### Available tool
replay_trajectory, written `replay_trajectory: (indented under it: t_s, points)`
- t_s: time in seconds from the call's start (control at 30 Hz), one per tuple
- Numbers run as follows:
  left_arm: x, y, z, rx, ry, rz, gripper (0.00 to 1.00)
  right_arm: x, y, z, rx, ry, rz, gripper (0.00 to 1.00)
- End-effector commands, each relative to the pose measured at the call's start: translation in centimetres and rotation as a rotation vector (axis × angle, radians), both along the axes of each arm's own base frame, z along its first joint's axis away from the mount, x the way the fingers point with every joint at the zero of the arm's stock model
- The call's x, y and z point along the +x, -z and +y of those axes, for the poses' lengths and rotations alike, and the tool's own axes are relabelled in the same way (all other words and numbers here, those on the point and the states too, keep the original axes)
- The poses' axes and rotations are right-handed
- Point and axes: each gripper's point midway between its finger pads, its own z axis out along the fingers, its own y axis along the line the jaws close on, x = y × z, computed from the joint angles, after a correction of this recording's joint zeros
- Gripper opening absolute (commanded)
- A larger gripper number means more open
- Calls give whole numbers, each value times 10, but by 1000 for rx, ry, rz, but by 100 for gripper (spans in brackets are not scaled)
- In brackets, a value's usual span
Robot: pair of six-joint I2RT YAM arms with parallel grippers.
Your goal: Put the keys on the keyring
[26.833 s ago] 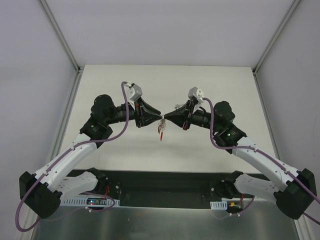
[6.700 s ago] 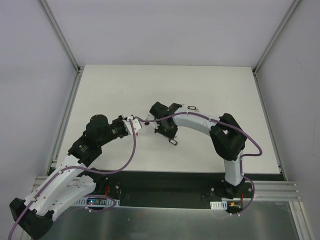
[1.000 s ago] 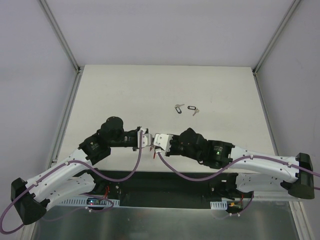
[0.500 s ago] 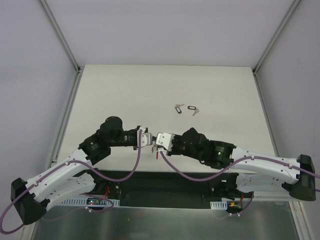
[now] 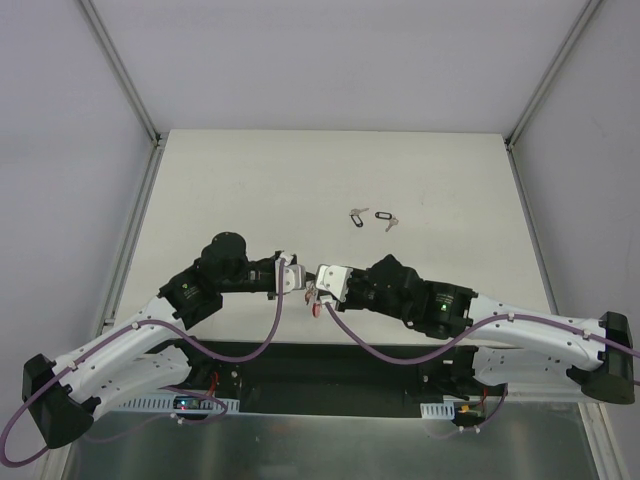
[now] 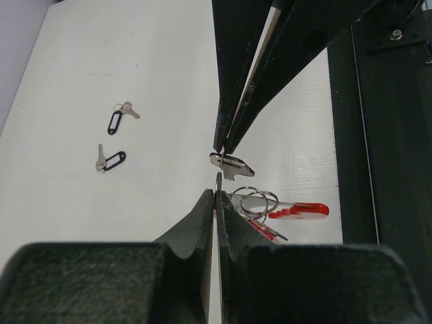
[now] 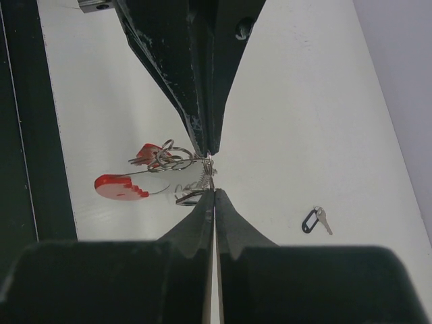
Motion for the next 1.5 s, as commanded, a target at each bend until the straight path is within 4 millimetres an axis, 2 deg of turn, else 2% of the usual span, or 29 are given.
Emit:
replay_trajectory:
  t_s: [0.0, 0.63, 1.23, 1.47]
  points:
    - [-7, -15, -9, -56, 50, -19, 0, 0, -15, 4, 65, -3, -4, 1]
    - [-9, -16, -10, -60, 64, -17, 0, 3, -9, 8, 40, 8, -3, 1]
    - [-7, -14, -10, -52, 56, -21, 0, 3, -19, 2, 69, 15, -13, 1]
    - [-7, -13, -10, -51, 57, -20, 0, 3, -17, 3, 62, 18, -10, 1]
